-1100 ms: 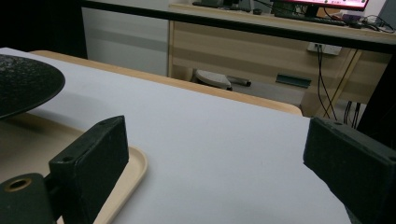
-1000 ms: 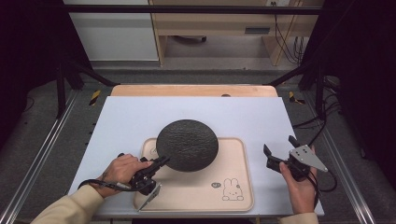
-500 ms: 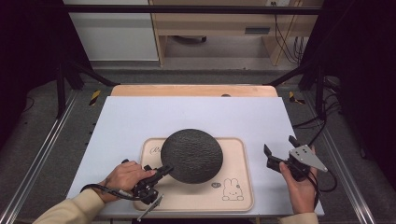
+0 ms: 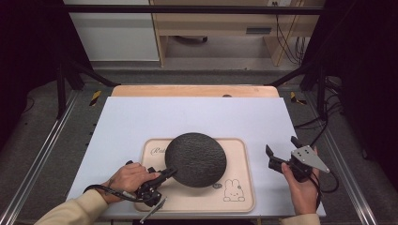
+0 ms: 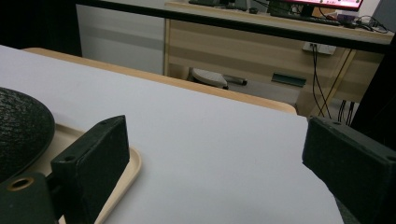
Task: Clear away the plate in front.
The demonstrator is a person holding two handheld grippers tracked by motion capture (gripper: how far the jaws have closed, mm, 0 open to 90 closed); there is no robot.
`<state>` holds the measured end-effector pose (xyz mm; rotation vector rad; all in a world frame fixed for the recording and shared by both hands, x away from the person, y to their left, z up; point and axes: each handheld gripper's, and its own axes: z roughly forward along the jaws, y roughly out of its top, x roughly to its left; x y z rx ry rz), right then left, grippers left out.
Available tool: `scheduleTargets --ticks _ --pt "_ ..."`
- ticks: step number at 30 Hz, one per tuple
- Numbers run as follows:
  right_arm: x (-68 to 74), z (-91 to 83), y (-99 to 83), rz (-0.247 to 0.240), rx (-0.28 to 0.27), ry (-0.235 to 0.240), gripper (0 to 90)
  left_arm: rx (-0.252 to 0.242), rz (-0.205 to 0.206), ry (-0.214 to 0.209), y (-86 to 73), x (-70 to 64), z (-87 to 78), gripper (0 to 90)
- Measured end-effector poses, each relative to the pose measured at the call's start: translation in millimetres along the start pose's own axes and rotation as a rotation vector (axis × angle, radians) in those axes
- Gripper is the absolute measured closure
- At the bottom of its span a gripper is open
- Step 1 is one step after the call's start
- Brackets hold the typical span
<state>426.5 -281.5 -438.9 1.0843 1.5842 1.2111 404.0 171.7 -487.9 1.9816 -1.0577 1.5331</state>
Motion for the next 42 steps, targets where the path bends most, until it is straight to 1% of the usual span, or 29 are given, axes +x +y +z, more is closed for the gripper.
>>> scheduleTargets --ticks 2,6,17,18,19,20,21,23,26,27,28,29,30,31,32,33,34,35,39,42 --pt "-0.2 -0.1 0.2 -0.006 -0.001 -0.001 7.7 0.001 0.002 -0.002 0.1 -0.1 0.1 80.9" --pt "-0.5 -0.2 0.1 -0.003 0.001 -0.002 7.7 -0.002 -0.009 -0.009 -2.3 -2.1 0.6 80.8" --pt "0.1 0.2 -0.1 -0.011 0.004 -0.003 7.7 0.000 -0.011 -0.023 -3.0 -6.9 2.4 81.2" --pt "0.2 0.2 -0.1 -0.010 0.004 -0.003 7.7 0.007 -0.009 -0.038 -1.9 -9.2 1.6 81.8" --pt "0.3 0.2 0.0 -0.010 0.003 -0.003 7.7 0.007 -0.009 -0.038 -1.9 -9.2 1.6 82.4" --pt "0.6 0.4 0.1 -0.010 0.004 -0.004 7.7 -0.001 0.006 -0.043 -1.2 -10.7 2.1 82.8" --pt "0.6 0.4 0.1 -0.010 0.004 -0.004 7.7 -0.001 0.006 -0.043 -1.2 -10.7 2.1 83.0" --pt "2.0 1.3 0.1 -0.011 0.005 0.001 7.9 0.000 -0.007 -0.045 -2.0 -11.7 2.0 83.1" --pt "1.6 1.2 0.2 -0.011 0.004 0.001 8.0 -0.003 -0.001 -0.056 -1.4 -12.5 2.3 83.7" --pt "1.1 1.1 0.2 -0.012 0.003 0.001 8.0 -0.010 -0.011 -0.058 -1.5 -13.9 2.9 84.0" --pt "1.1 1.1 0.2 -0.012 0.003 0.001 8.0 -0.010 -0.011 -0.058 -1.5 -13.9 2.9 84.4" --pt "0.5 0.5 0.2 -0.009 0.002 -0.001 8.0 -0.020 -0.025 -0.068 -1.8 -16.1 4.0 84.9" --pt "0.1 0.4 0.2 -0.007 0.002 -0.003 8.0 -0.020 -0.025 -0.068 -1.8 -16.1 4.0 85.4" --pt "-0.2 0.4 0.2 -0.006 0.001 -0.004 8.0 -0.001 -0.005 -0.082 -1.6 -16.6 3.1 85.8" --pt "-0.4 0.2 0.3 -0.004 0.000 -0.006 8.0 -0.017 -0.013 -0.080 -1.0 -18.6 4.3 86.1" --pt "-0.4 0.2 0.3 -0.004 0.000 -0.006 8.0 -0.017 -0.013 -0.080 -1.0 -18.6 4.3 86.1" --pt "-0.5 0.0 0.5 -0.004 -0.001 -0.007 8.0 -0.008 0.004 -0.083 -0.7 -16.8 3.7 86.1" --pt "-0.1 -0.4 0.8 0.002 -0.002 -0.007 8.1 -0.004 0.003 -0.086 -0.7 -16.2 3.5 86.1" --pt "0.6 -0.5 1.2 -0.001 -0.004 -0.009 8.2 -0.015 -0.017 -0.085 -1.9 -17.1 4.4 86.2" --pt "1.2 -0.4 1.1 0.000 -0.002 -0.008 8.2 -0.017 -0.017 -0.085 -1.9 -17.1 4.1 86.2"
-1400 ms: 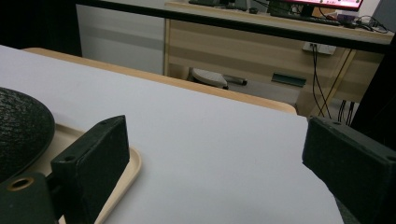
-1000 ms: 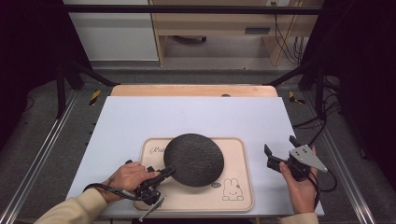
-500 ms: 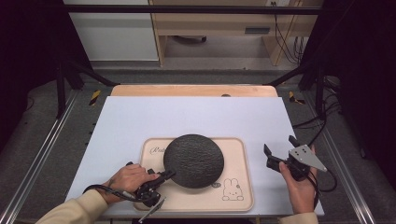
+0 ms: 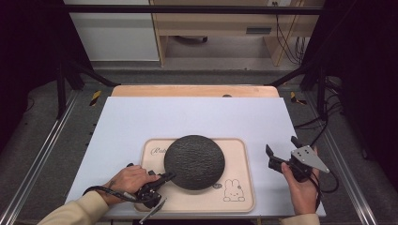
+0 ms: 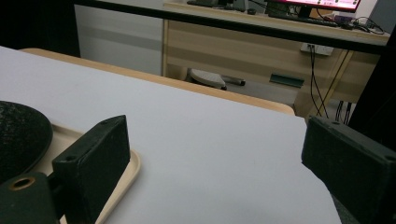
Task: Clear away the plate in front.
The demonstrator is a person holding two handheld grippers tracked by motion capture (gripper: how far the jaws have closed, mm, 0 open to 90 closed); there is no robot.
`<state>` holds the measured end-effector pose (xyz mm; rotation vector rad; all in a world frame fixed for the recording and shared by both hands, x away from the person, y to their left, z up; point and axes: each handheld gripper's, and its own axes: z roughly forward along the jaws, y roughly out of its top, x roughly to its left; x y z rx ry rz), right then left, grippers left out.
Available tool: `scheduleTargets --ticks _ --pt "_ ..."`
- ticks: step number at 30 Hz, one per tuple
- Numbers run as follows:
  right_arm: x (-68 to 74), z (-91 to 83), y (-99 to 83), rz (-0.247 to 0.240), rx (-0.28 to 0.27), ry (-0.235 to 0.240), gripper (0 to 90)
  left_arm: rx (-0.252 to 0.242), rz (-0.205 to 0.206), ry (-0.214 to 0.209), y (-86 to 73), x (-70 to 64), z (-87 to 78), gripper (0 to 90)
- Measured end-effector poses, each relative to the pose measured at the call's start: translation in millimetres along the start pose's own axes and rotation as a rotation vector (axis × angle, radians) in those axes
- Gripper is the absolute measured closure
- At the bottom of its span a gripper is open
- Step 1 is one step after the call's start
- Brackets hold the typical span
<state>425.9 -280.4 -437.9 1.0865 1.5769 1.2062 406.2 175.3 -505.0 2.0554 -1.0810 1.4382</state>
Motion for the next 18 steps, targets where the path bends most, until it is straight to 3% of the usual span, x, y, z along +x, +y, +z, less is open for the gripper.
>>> scheduleTargets --ticks 2,5,6,9,13,18 --pt "-0.2 0.7 -0.4 -0.003 0.000 0.002 8.2 0.010 0.018 -0.005 0.6 0.6 -0.8 86.2" --pt "-0.1 1.0 -0.5 -0.006 0.002 0.003 8.2 0.007 0.017 -0.006 0.6 0.3 -0.9 86.2" --pt "0.0 1.0 -0.5 -0.005 0.002 0.003 8.2 -0.008 -0.001 0.000 -0.1 -1.5 0.2 86.2" --pt "0.0 0.7 -0.3 -0.004 0.001 0.002 8.2 0.006 0.021 -0.009 -1.7 -1.0 -1.1 86.2" --pt "0.0 0.6 -0.3 -0.003 0.001 0.002 8.2 -0.005 0.011 -0.024 -2.8 -1.8 0.2 85.5" --pt "-0.1 1.1 -0.2 -0.002 0.001 0.004 8.2 -0.004 -0.006 -0.014 -6.2 -0.2 -0.5 75.9"
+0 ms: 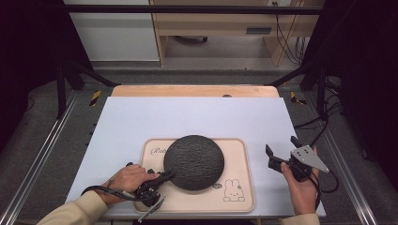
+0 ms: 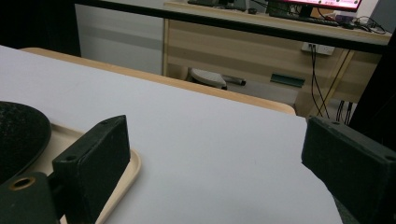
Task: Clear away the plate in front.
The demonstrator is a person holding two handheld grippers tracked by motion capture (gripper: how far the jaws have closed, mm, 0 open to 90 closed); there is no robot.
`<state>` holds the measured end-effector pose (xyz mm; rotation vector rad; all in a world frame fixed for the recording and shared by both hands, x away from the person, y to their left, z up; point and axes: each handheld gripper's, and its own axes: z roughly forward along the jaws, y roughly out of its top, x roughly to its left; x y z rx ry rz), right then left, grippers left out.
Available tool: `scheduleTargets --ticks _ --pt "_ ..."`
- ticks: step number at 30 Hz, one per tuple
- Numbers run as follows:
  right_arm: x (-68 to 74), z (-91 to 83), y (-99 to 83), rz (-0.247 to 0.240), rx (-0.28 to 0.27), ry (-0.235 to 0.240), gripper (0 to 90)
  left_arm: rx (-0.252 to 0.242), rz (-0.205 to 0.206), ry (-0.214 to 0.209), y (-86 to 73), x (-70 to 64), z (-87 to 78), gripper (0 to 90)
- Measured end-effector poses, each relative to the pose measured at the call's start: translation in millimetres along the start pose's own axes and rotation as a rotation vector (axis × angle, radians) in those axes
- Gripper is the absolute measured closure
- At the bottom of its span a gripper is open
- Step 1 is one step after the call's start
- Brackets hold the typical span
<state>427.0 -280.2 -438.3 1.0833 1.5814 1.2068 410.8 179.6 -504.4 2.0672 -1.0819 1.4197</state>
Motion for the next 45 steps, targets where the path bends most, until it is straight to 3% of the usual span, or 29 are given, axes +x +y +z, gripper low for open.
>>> scheduleTargets --ticks 3,4,6,8,9,10,11,12,16,20,25,27,29,31,33,34,35,36,38,39,40,41,42,43,44,45 --pt "0.1 -0.5 0.5 0.002 -0.002 0.001 8.2 0.001 -0.009 0.012 -1.9 -0.4 -1.2 70.6" --pt "0.2 -0.9 0.6 0.000 -0.003 0.002 8.2 0.023 0.013 0.004 -3.3 2.2 -4.0 69.4" --pt "2.0 -1.7 1.4 -0.002 -0.008 0.011 8.2 0.047 0.001 0.001 -5.9 2.4 -7.4 67.2" --pt "2.3 -1.7 1.6 -0.005 -0.008 0.013 8.2 0.050 0.020 -0.003 -6.8 2.3 -11.1 67.9" --pt "3.0 -1.6 2.3 -0.008 -0.011 0.019 8.2 0.037 -0.003 0.001 -7.5 1.1 -11.5 67.9" --pt "3.0 -1.6 2.3 -0.008 -0.011 0.019 8.2 0.057 0.016 -0.004 -8.1 2.8 -14.3 67.9" --pt "3.2 -1.8 2.9 -0.010 -0.017 0.023 8.2 0.051 0.000 0.000 -9.3 2.2 -15.1 67.6" --pt "3.3 -2.2 3.3 -0.008 -0.018 0.025 8.2 0.069 0.019 -0.010 -10.1 4.2 -17.2 67.5" --pt "2.9 -3.3 4.4 -0.006 -0.025 0.025 8.2 0.086 0.024 -0.021 -12.1 5.1 -22.5 67.1" --pt "3.0 -4.9 5.0 0.001 -0.027 0.028 8.2 0.086 0.019 -0.012 -15.3 5.8 -27.8 62.8" --pt "6.3 -3.8 4.6 0.005 -0.026 0.043 7.9 0.144 -0.001 -0.006 -27.7 15.2 -37.7 59.4" --pt "7.3 -2.4 4.6 0.006 -0.025 0.054 7.8 0.180 -0.078 0.003 -37.0 20.1 -38.0 55.3" --pt "8.1 -0.9 3.4 -0.003 -0.017 0.066 7.7 0.217 -0.111 0.011 -43.5 24.4 -35.8 51.6" --pt "9.7 2.2 1.3 -0.007 -0.006 0.088 7.5 0.267 -0.196 0.035 -52.1 29.0 -31.6 46.8" --pt "9.7 4.2 0.7 0.000 -0.006 0.102 7.4 0.297 -0.254 0.051 -55.6 34.0 -28.2 44.5" --pt "9.4 4.9 0.7 0.007 -0.007 0.109 7.3 0.297 -0.254 0.051 -55.6 34.0 -28.2 41.9" --pt "9.0 4.8 1.1 0.013 -0.008 0.112 7.3 0.316 -0.293 0.053 -57.2 37.3 -25.8 38.5" --pt "8.4 4.7 1.5 0.018 -0.012 0.114 7.3 0.354 -0.380 0.074 -59.3 43.7 -21.1 37.2" --pt "8.0 4.8 1.6 0.021 -0.013 0.124 7.3 0.382 -0.467 0.101 -59.5 52.2 -17.9 36.4" --pt "7.9 4.5 1.3 0.017 -0.012 0.125 7.2 0.382 -0.467 0.101 -59.5 52.2 -17.9 34.5" --pt "7.9 4.5 1.3 0.017 -0.012 0.125 7.2 0.393 -0.527 0.112 -59.4 56.9 -15.6 34.5" --pt "8.1 3.1 1.9 0.006 -0.011 0.131 6.7 0.446 -0.649 0.137 -57.4 67.2 -12.9 29.0" --pt "8.0 2.2 2.4 -0.006 -0.011 0.130 6.6 0.458 -0.705 0.167 -55.8 71.5 -12.7 27.9" --pt "7.5 1.1 2.7 -0.008 -0.014 0.128 6.4 0.458 -0.705 0.167 -55.8 71.5 -12.7 24.7" --pt "6.4 0.1 2.5 0.004 -0.017 0.128 6.1 0.460 -0.836 0.202 -53.2 78.5 -12.4 20.7" --pt "5.2 -1.4 2.5 0.015 -0.021 0.131 6.1 0.460 -0.836 0.202 -53.2 78.5 -12.4 20.1"
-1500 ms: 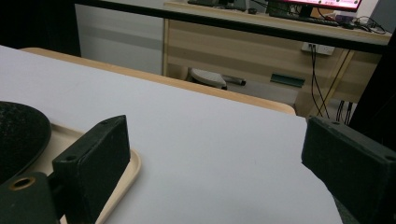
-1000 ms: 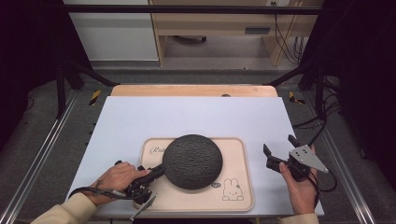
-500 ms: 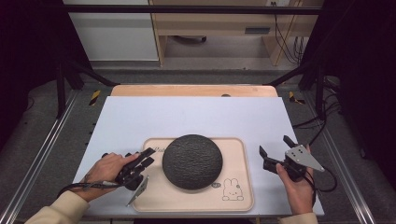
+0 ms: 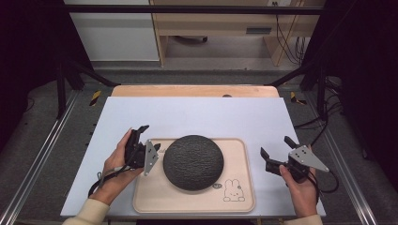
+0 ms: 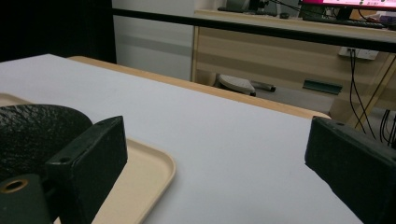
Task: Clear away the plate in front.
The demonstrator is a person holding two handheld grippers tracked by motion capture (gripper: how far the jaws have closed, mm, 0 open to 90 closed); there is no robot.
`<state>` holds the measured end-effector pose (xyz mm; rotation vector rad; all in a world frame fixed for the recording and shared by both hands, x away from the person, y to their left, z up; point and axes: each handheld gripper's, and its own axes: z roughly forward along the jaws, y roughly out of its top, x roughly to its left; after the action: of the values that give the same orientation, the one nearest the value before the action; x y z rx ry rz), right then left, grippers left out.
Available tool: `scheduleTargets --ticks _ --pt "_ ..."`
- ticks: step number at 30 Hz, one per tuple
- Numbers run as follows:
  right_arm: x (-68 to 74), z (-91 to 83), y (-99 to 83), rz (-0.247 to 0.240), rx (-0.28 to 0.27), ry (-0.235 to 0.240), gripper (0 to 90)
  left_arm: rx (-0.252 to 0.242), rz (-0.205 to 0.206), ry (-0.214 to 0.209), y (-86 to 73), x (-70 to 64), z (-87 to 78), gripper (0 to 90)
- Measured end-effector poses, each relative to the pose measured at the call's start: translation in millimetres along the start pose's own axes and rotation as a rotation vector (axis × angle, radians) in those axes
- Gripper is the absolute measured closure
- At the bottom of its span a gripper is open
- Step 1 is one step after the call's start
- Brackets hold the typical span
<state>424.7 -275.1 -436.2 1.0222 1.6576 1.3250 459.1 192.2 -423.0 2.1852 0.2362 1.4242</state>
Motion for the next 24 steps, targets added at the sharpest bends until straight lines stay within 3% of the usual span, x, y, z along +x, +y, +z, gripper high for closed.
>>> scheduleTargets --ticks 3,5,6,8,9,10,11,12,14,15,17,18,20,24 --pt "-1.7 -2.9 1.3 0.010 -0.010 -0.006 5.9 0.024 -0.133 -0.013 5.9 0.2 -2.0 19.5" --pt "-3.5 -5.6 3.5 0.020 -0.027 -0.013 5.8 0.058 -0.290 -0.021 9.9 2.9 -7.4 18.5" --pt "-3.8 -5.7 3.6 0.021 -0.030 -0.013 5.8 0.058 -0.290 -0.021 9.9 2.9 -7.4 16.8" --pt "-3.9 -5.3 3.5 0.020 -0.030 -0.015 5.7 0.054 -0.350 -0.039 11.5 5.8 -11.1 16.4" --pt "-3.9 -4.0 3.1 0.022 -0.024 -0.017 5.7 0.016 -0.411 -0.058 11.8 8.3 -15.9 16.1" --pt "-3.9 -3.1 2.9 0.021 -0.024 -0.019 5.7 0.016 -0.411 -0.058 11.8 8.3 -15.9 16.0" --pt "-3.8 -2.4 2.6 0.022 -0.021 -0.020 5.7 0.005 -0.462 -0.075 10.0 10.4 -18.6 15.4" --pt "-3.8 -2.4 2.6 0.022 -0.021 -0.020 5.7 0.005 -0.462 -0.075 10.0 10.4 -18.6 14.5" --pt "-3.3 -0.9 1.5 0.019 -0.012 -0.014 5.7 -0.018 -0.503 -0.086 6.0 12.9 -21.1 14.9" --pt "-3.1 -0.7 1.3 0.017 -0.012 -0.012 5.6 -0.038 -0.561 -0.102 0.1 15.5 -24.3 14.9" --pt "-2.4 -0.8 1.2 0.016 -0.012 -0.008 5.5 -0.077 -0.635 -0.134 -6.9 18.7 -28.7 14.1" --pt "-2.0 -0.8 1.3 0.019 -0.009 -0.005 5.2 -0.077 -0.635 -0.134 -6.9 18.7 -28.7 13.4" --pt "-2.0 -0.4 1.2 0.020 -0.009 -0.001 5.1 -0.107 -0.678 -0.149 -14.2 21.9 -33.6 11.7" --pt "-2.2 -0.3 1.7 0.033 -0.006 0.003 4.8 -0.165 -0.727 -0.155 -29.1 26.7 -42.7 9.3"
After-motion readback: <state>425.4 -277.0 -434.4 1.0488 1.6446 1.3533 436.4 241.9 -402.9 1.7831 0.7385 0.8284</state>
